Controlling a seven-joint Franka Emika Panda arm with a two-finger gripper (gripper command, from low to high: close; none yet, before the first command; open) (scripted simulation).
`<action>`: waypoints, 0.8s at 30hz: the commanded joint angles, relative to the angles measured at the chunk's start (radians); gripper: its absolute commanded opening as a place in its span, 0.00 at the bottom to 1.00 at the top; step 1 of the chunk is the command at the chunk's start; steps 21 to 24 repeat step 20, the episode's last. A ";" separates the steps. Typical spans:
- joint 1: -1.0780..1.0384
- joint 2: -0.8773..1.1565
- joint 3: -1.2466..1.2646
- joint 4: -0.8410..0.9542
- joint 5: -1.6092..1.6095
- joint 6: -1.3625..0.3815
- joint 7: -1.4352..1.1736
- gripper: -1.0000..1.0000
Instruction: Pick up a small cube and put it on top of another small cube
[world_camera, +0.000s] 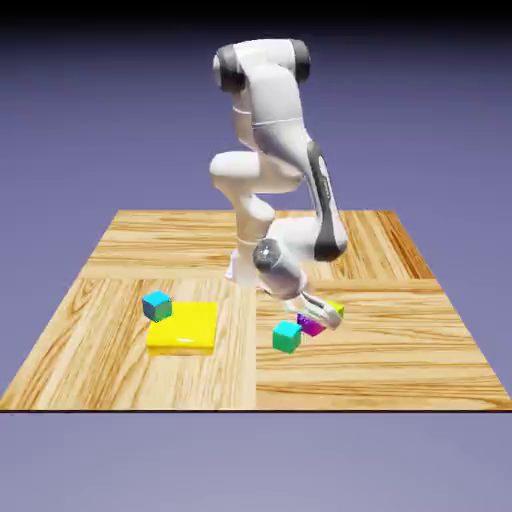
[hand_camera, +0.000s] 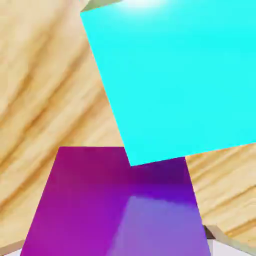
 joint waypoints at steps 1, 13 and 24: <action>0.008 -0.036 0.035 -0.004 -0.021 -0.038 -0.001 0.00; 0.086 0.008 0.202 -0.065 -0.035 0.050 -0.046 1.00; 0.038 -0.180 0.173 -0.019 -0.090 -0.188 -0.015 1.00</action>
